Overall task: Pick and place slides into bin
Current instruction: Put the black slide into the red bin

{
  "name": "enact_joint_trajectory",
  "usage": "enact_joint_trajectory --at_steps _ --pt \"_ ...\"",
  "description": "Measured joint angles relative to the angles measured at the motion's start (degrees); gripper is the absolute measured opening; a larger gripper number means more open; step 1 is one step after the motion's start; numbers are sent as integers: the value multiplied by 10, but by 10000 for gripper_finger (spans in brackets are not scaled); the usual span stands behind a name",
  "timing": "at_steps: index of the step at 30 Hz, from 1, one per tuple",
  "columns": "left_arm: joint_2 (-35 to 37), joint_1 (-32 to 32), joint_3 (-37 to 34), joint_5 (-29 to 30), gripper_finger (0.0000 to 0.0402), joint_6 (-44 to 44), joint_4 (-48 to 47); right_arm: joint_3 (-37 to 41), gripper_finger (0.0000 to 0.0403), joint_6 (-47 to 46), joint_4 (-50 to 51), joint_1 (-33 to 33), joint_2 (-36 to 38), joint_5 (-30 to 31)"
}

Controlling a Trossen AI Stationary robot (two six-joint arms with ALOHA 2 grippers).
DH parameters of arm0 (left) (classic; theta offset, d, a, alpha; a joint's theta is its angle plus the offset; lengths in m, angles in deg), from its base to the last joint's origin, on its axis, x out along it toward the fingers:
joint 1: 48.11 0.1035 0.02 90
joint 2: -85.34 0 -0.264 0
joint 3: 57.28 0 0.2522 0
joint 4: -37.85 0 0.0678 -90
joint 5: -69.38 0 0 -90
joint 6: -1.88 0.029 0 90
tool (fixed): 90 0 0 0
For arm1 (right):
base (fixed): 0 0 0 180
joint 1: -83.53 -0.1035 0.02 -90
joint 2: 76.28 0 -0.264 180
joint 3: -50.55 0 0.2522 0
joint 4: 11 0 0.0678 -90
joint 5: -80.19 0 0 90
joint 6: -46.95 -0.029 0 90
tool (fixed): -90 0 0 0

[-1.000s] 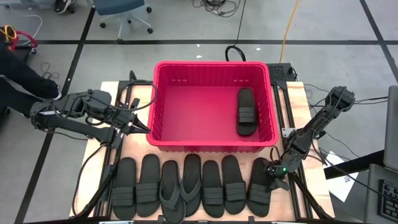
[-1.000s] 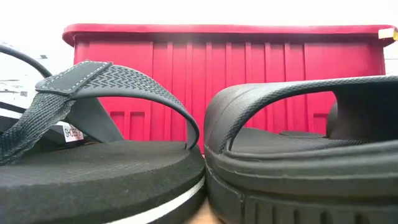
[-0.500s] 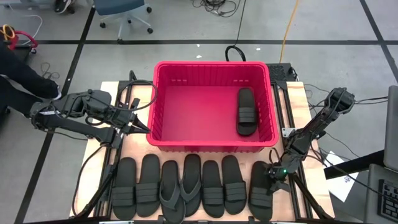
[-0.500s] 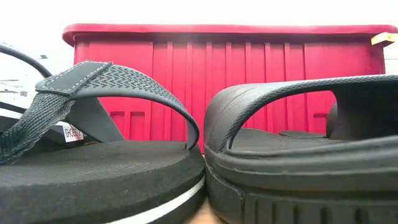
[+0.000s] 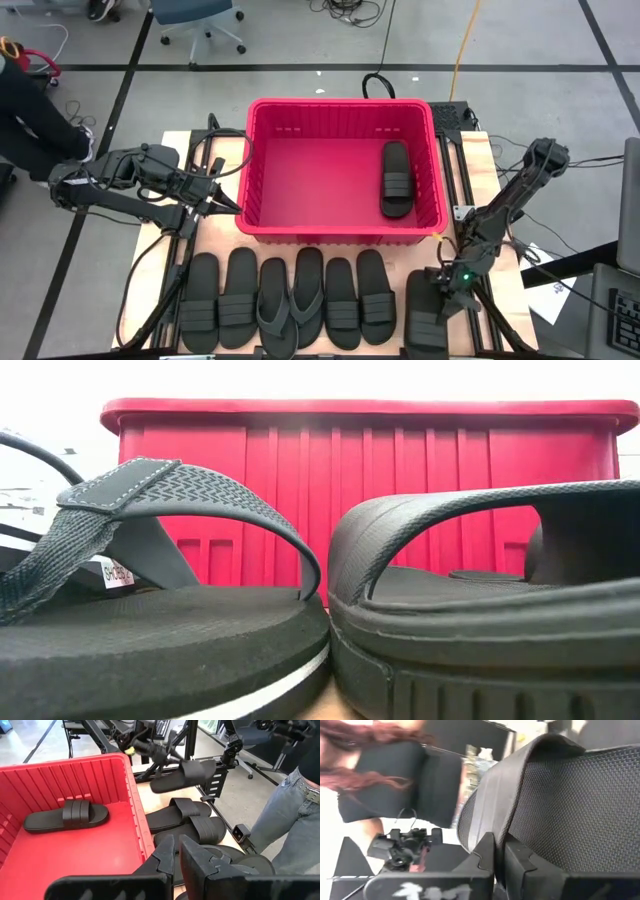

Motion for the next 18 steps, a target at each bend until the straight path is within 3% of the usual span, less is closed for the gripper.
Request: enact_joint_trajectory --at_steps 9,18 --pt "0 0 0 0 26 17 0 -128 3 20 153 -22 30 0" --pt "0 0 0 0 26 21 0 -270 3 95 371 -5 57 6"
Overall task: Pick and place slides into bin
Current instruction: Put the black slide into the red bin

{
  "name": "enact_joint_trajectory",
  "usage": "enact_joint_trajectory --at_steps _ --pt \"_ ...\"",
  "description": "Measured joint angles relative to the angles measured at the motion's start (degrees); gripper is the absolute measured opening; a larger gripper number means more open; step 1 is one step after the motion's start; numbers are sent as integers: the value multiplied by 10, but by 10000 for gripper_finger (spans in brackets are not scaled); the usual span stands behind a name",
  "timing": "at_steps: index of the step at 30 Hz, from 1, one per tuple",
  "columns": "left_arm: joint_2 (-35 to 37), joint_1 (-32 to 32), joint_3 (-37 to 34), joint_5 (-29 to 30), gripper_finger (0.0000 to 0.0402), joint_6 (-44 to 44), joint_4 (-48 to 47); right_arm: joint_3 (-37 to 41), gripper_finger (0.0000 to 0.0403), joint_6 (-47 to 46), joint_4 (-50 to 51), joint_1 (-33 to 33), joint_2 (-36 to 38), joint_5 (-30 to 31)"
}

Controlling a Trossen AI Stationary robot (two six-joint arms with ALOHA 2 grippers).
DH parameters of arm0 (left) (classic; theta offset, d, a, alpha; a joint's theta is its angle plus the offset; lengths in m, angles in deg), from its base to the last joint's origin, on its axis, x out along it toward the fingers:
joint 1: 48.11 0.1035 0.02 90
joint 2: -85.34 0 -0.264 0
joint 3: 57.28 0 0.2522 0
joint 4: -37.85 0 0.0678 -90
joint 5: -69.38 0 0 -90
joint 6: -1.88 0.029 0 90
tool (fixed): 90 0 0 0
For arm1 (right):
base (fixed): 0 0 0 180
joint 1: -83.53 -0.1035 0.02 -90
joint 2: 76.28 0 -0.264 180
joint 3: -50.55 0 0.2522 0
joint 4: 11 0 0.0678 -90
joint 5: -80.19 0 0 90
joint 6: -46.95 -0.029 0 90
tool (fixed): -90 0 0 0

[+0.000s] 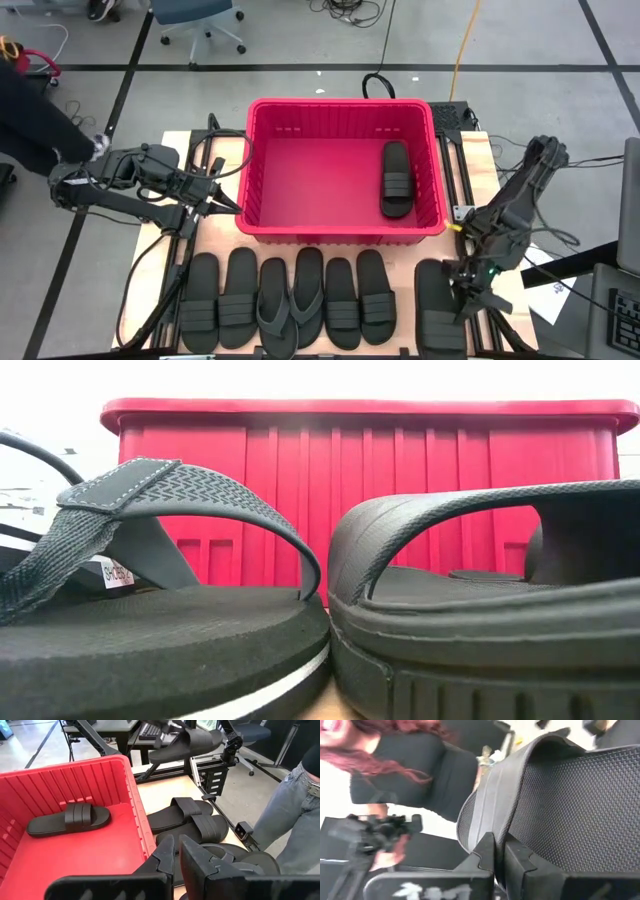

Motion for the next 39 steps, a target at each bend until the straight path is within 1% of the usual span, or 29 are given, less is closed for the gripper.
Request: enact_joint_trajectory --at_steps 5,8,12,17,20,25,27,30,33,36,39 --pt "0 0 0 0 26 1 0 -100 3 74 130 19 8 38" --pt "0 0 0 2 26 20 0 -160 3 111 213 36 9 66" --pt "0 0 0 20 26 26 0 -225 3 170 290 65 8 107" --pt "0 0 0 64 26 27 0 -282 3 235 361 120 7 143" --pt "-1 0 0 83 26 41 8 -297 3 285 364 160 7 155" --pt "-1 0 0 85 26 73 58 -301 3 379 361 240 3 167" --pt "-1 0 0 85 26 83 85 -301 3 412 345 279 -4 194" --pt "-1 0 0 86 26 95 119 -301 2 458 307 341 -16 203" --pt "-1 0 0 86 26 102 137 -301 2 492 263 401 -30 175" --pt "-1 0 0 86 26 102 138 -301 2 499 255 467 -52 139" --pt "-1 0 0 86 26 101 138 -301 2 508 251 539 -85 78"
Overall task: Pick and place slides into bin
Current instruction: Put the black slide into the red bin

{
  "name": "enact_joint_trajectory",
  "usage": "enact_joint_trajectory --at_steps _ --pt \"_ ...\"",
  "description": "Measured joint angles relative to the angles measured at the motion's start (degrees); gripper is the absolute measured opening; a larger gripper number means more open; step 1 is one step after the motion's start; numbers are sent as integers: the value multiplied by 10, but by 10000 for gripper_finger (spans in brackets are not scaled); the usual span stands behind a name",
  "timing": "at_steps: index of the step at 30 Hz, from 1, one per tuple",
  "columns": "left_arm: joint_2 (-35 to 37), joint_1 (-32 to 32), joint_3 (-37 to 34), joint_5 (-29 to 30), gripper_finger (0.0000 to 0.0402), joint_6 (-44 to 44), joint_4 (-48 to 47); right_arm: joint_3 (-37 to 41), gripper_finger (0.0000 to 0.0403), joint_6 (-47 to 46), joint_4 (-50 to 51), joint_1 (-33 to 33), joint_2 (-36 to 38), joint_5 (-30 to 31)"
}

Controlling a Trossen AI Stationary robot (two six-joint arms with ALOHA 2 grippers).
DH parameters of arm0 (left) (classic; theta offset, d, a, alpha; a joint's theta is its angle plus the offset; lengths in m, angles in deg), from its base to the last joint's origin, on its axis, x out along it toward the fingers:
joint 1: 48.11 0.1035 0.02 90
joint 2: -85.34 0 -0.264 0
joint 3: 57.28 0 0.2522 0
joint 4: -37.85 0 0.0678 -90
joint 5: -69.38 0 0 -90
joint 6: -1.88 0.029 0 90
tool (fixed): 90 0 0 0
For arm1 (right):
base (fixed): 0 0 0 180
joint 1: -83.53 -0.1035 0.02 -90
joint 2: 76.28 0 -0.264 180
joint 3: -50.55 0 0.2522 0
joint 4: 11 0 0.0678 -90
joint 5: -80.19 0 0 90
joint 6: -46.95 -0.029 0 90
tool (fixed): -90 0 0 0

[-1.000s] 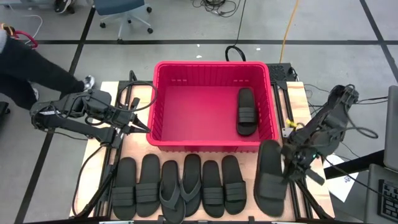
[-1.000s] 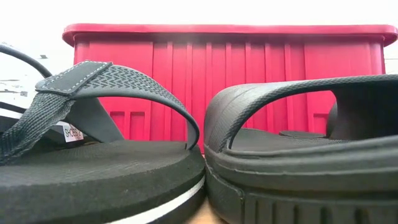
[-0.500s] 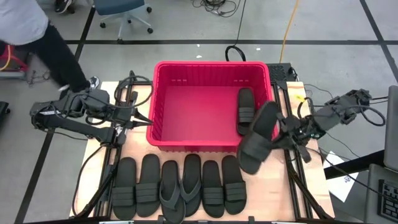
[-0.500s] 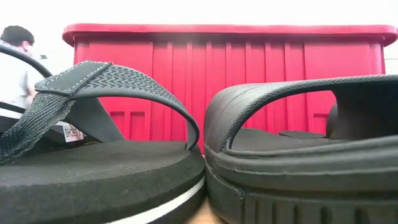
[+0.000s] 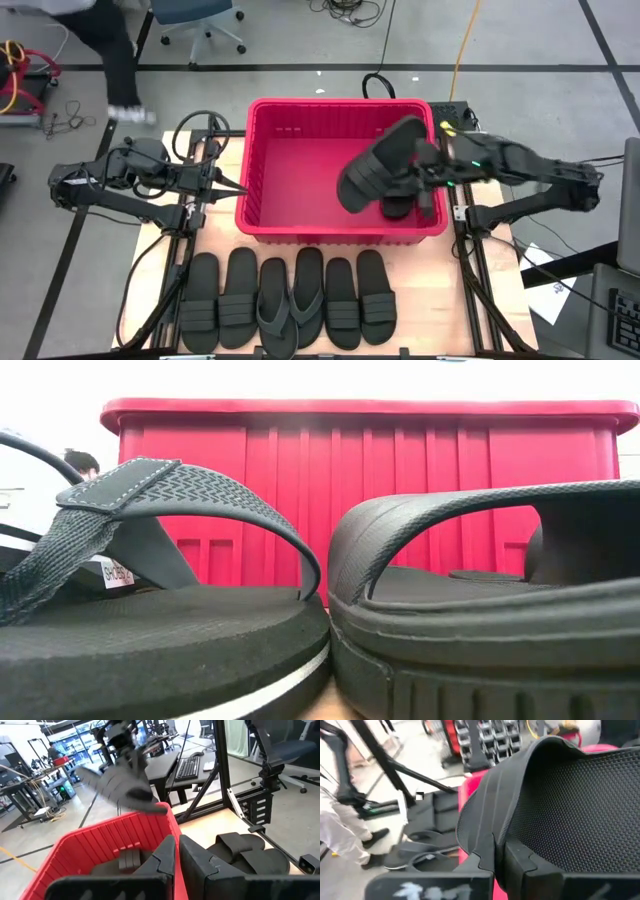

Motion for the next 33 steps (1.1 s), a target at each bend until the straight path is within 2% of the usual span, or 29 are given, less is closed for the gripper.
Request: enact_joint_trajectory --at_steps 9,12,15,20,26,33 --pt "0 0 0 0 26 -18 0 0 2 50 21 208 -106 -213" --pt "0 0 0 0 26 -19 -1 0 2 98 45 258 -136 -252" --pt "0 0 0 0 26 -17 -2 0 2 165 39 287 -173 -261" --pt "0 0 0 0 26 -17 -2 0 2 218 52 306 -240 -264" --pt "0 0 0 0 26 -16 -17 0 2 290 112 315 -308 -261" --pt "0 0 0 0 26 -16 -23 0 2 350 113 318 -370 -249"
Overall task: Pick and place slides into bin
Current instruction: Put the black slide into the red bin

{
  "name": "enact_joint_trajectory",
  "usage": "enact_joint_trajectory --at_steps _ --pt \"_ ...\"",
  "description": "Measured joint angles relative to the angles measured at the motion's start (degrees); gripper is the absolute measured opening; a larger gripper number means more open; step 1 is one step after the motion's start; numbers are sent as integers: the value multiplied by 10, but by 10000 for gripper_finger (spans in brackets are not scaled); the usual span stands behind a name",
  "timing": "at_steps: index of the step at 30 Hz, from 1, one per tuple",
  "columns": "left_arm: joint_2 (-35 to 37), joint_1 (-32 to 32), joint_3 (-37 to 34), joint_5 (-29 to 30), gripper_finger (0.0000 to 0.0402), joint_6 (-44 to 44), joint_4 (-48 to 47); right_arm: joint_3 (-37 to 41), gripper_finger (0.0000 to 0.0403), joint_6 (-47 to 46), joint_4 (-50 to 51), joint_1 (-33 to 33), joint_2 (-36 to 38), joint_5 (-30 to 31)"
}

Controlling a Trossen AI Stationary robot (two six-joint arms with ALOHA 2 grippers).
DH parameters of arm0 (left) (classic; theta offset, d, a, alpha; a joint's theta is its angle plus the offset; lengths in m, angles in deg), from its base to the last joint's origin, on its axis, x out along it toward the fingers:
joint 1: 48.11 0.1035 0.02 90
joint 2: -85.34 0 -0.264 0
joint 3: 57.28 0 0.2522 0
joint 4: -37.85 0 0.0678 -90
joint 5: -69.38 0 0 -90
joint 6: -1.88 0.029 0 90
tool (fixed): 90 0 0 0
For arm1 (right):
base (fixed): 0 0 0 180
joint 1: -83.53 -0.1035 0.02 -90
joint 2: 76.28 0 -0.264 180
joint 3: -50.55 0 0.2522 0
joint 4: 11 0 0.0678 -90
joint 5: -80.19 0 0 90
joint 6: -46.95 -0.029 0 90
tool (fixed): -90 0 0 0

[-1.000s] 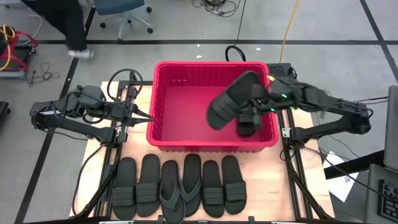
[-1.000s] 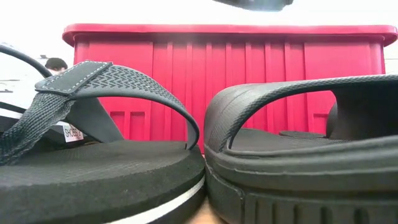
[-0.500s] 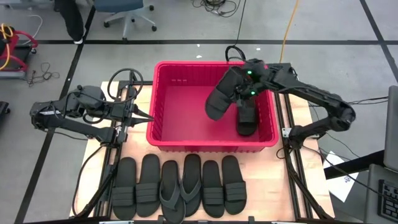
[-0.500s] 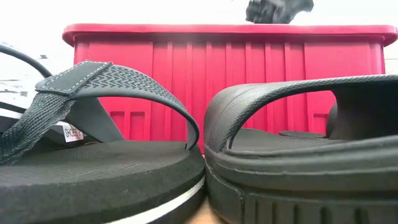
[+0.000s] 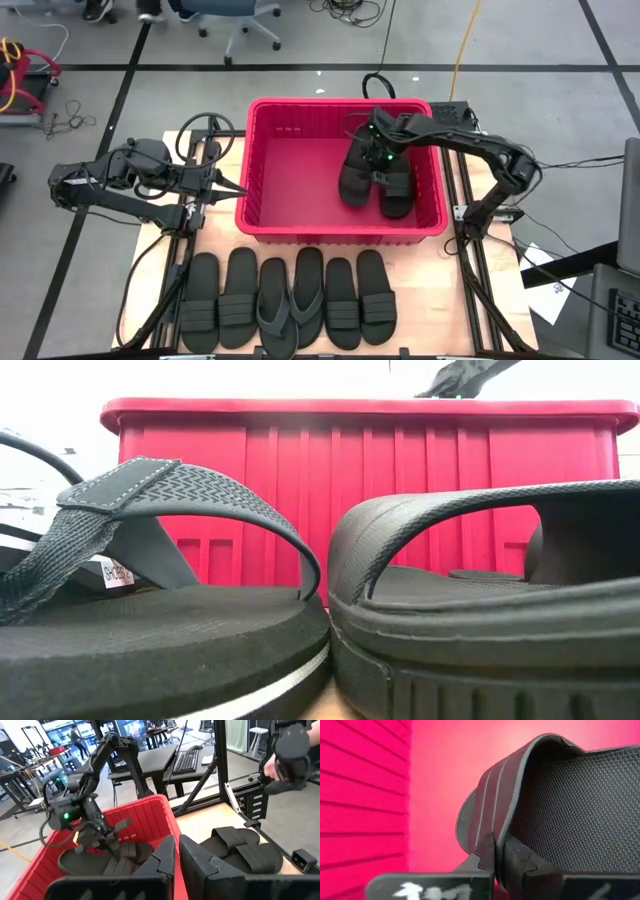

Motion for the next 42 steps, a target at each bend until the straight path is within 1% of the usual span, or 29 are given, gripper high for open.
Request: enact_joint_trajectory --at_steps 2,5,9,15,18,20,24,28,31,36,42 --pt "0 0 0 0 26 0 0 0 2 15 3 1 -18 23" --pt "0 0 0 0 26 0 0 0 2 49 13 8 -39 16" --pt "0 0 0 0 26 0 0 -2 2 106 52 19 -56 17" --pt "0 0 0 -1 26 0 0 -1 2 159 92 37 -53 14" --pt "0 0 0 -1 26 0 0 0 2 171 100 46 -49 -1" --pt "0 0 0 -1 26 0 0 0 2 194 112 48 -45 -15" --pt "0 0 0 0 26 0 1 1 1 239 136 48 -38 -24" --pt "0 0 0 0 26 0 1 1 1 276 129 48 -42 -27" --pt "0 0 0 0 26 0 1 1 1 279 112 48 -51 -24" --pt "0 0 0 0 26 0 1 0 1 280 104 48 -68 2" --pt "0 0 0 0 26 0 1 0 1 280 82 48 -73 2"
